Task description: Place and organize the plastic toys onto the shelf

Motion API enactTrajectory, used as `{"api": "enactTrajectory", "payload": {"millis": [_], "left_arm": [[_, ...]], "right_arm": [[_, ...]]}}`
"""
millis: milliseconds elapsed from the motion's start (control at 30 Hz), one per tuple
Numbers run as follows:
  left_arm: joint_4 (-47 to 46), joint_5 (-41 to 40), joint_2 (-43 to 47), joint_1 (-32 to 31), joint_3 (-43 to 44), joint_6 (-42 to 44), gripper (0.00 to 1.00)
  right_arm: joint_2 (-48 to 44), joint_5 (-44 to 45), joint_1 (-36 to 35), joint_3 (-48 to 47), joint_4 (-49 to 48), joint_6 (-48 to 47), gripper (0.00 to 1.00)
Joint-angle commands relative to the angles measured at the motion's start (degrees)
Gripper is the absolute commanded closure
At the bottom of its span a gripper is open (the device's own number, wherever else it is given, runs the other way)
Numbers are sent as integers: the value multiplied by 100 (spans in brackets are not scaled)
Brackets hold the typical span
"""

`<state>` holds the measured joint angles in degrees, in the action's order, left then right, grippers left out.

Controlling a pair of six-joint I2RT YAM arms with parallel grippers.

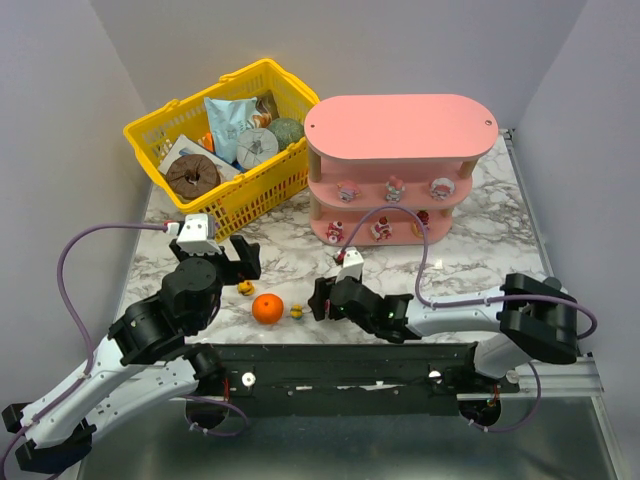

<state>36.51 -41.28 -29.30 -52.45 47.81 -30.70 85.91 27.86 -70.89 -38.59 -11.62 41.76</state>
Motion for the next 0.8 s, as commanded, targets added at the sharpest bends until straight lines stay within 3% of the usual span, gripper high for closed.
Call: {"api": "enactTrajectory", "payload": {"millis": [0,400,767], "left_arm": [[-13,41,38,41,-35,-15,1],[5,23,109,33,-44,-24,1],[5,23,126,41,-44,-33,1]], "right_arm": [[277,247,-109,-254,256,315,22],[787,536,-232,-738,1003,710,27],[989,545,-232,-817,1021,746,50]]}}
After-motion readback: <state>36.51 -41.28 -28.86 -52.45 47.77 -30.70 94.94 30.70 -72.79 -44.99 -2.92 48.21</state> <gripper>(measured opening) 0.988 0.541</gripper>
